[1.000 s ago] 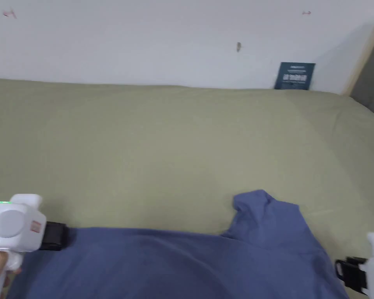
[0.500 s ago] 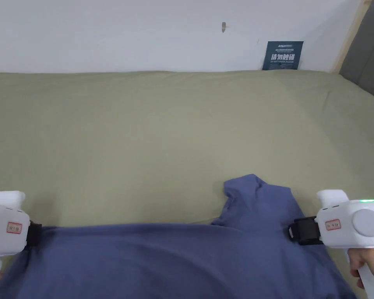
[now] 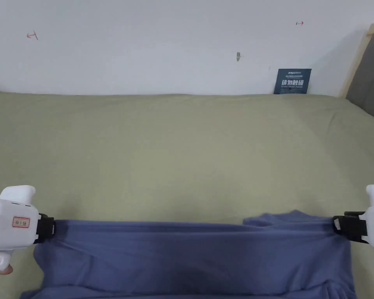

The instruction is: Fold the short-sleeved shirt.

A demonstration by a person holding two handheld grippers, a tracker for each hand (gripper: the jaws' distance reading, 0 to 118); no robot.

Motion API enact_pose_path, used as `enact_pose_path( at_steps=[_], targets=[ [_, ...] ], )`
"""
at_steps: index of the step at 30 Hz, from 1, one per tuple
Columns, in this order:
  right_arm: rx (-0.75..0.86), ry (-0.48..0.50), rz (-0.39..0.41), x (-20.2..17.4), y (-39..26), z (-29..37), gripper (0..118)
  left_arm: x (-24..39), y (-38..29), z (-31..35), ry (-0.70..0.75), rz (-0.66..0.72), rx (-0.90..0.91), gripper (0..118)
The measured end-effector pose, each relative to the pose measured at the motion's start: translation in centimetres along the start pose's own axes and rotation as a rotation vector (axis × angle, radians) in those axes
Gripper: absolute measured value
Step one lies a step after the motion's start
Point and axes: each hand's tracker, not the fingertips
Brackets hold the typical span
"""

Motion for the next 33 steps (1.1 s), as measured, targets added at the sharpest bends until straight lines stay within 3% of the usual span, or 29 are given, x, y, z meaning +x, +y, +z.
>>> enact_pose_path(
  at_steps=[9, 19, 20, 21, 22, 23, 27, 31, 33],
  targets=[
    [0.045, 0.008, 0.053, -1.5, -8.8, 9.0, 4, -1.3, -9.1, 8.4, -0.026, -0.044, 0.081, 1],
    [-0.046, 0.007, 0.076, -1.9, -17.2, 8.3, 4, -2.6, -17.3, 7.6, -0.002, -0.088, 0.070, 3],
    [-0.066, 0.005, 0.076, -1.9, -17.6, 7.8, 6, -2.8, -17.7, 7.3, -0.009, -0.077, 0.066, 15],
    [-0.085, 0.010, 0.067, -1.8, -17.9, 7.4, 15, -3.0, -18.0, 6.9, -0.010, -0.067, 0.056, 47],
    [-0.108, 0.003, 0.052, -1.7, -18.1, 6.9, 43, -3.3, -18.2, 6.3, -0.006, -0.057, 0.012, 87],
    [-0.108, -0.025, 0.051, -1.5, -18.4, 6.7, 75, -3.5, -18.5, 5.7, 0.009, -0.059, -0.016, 118],
    [-0.051, -0.039, -0.014, -1.1, -17.2, 7.3, 75, -3.9, -18.0, 6.6, 0.013, -0.029, 0.017, 115],
    [0.064, -0.038, -0.001, -3.3, -14.2, 9.2, 75, -0.2, -15.6, 10.1, 0.014, -0.023, 0.158, 115],
    [0.195, -0.050, 0.023, -5.6, -12.4, 11.1, 72, 1.7, -14.5, 12.1, -0.013, -0.033, 0.265, 102]
  ],
)
